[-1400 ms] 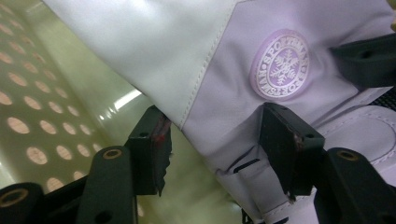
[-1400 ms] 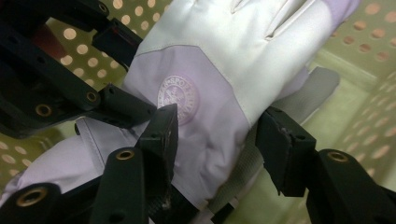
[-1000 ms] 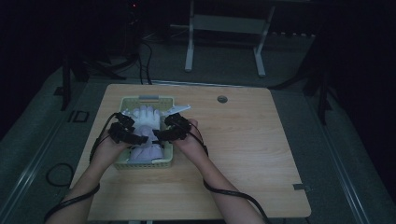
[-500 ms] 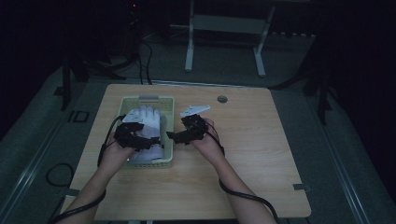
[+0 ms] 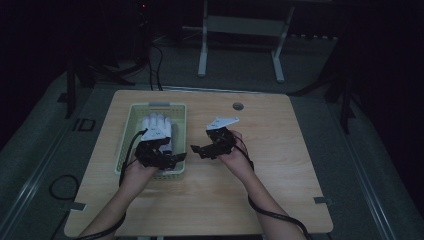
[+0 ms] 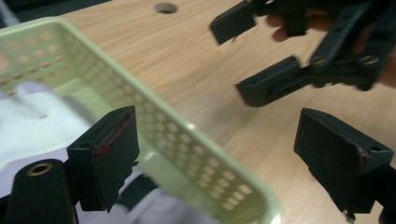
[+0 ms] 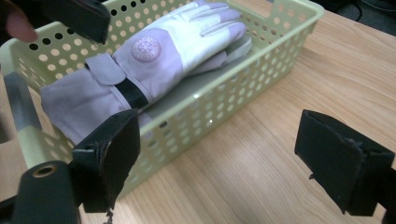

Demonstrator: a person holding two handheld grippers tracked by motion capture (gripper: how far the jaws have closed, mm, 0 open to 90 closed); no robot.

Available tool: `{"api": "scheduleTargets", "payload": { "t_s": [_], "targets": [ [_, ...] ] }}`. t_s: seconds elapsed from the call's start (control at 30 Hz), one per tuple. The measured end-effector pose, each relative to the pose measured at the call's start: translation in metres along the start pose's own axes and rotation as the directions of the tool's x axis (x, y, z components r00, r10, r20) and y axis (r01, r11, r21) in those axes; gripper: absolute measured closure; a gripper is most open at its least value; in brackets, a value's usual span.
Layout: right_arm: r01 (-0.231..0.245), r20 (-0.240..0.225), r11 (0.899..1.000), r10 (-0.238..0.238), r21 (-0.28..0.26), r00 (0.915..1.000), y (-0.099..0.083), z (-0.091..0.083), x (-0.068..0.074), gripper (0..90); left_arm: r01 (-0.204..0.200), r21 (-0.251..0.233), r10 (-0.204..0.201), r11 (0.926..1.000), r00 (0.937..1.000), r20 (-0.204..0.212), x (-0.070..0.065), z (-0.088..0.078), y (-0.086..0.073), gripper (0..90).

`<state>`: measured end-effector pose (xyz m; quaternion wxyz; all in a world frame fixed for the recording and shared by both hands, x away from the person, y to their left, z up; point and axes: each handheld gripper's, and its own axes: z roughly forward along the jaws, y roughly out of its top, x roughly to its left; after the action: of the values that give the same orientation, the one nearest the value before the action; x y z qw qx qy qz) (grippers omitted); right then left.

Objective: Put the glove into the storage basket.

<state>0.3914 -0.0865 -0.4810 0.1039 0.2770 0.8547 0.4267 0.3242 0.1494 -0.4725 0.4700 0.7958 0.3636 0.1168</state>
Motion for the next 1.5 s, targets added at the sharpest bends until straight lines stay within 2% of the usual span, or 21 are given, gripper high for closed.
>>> {"api": "scheduleTargets", "payload": {
  "t_s": [0.33,0.47,0.6,0.77,0.87,0.97,1.1,1.3,1.5],
  "targets": [
    [-0.008,0.013,1.0,0.008,0.01,0.9999,-0.019,-0.017,-0.013,14.2,-0.038,-0.006,0.038,0.9993,0.9962,0.078,-0.035,0.014,0.001,14.3],
    [-0.009,0.013,1.0,0.009,0.011,0.9999,-0.026,-0.024,-0.016,14.2,-0.08,-0.009,0.08,0.9968,0.9947,0.064,-0.05,0.022,-0.002,14.3],
    [-0.015,0.022,1.0,0.015,0.015,0.9996,-0.033,-0.029,-0.021,14.2,-0.104,-0.009,0.104,0.9946,0.9911,0.084,-0.063,0.031,-0.005,14.3],
    [-0.024,0.02,0.999,0.024,0.026,0.9995,-0.046,-0.032,-0.027,14.2,-0.097,-0.007,0.097,0.9953,0.9875,0.124,-0.075,0.042,-0.009,14.3],
    [-0.029,0.014,0.999,0.028,0.029,0.9995,-0.055,-0.033,-0.03,14.2,-0.097,-0.007,0.097,0.9952,0.9846,0.145,-0.081,0.048,-0.012,14.3],
    [-0.039,0.026,0.999,0.038,0.024,0.9989,-0.064,-0.035,-0.033,14.2,-0.116,0.004,0.115,0.9932,0.9829,0.144,-0.086,0.052,-0.014,14.3],
    [-0.05,0.018,0.998,0.049,0.03,0.9986,-0.076,-0.038,-0.035,14.1,-0.104,0.002,0.102,0.9946,0.9811,0.164,-0.089,0.057,-0.017,14.3],
    [-0.051,0.01,0.998,0.051,0.044,0.9987,-0.094,-0.042,-0.035,14.1,-0.101,0.001,0.099,0.9949,0.9749,0.2,-0.094,0.065,-0.024,14.3],
    [-0.066,0.001,0.997,0.066,0.028,0.9978,-0.109,-0.049,-0.034,14.1,-0.107,-0.007,0.106,0.9942,0.9691,0.223,-0.1,0.072,-0.032,14.3]
  ]
}}
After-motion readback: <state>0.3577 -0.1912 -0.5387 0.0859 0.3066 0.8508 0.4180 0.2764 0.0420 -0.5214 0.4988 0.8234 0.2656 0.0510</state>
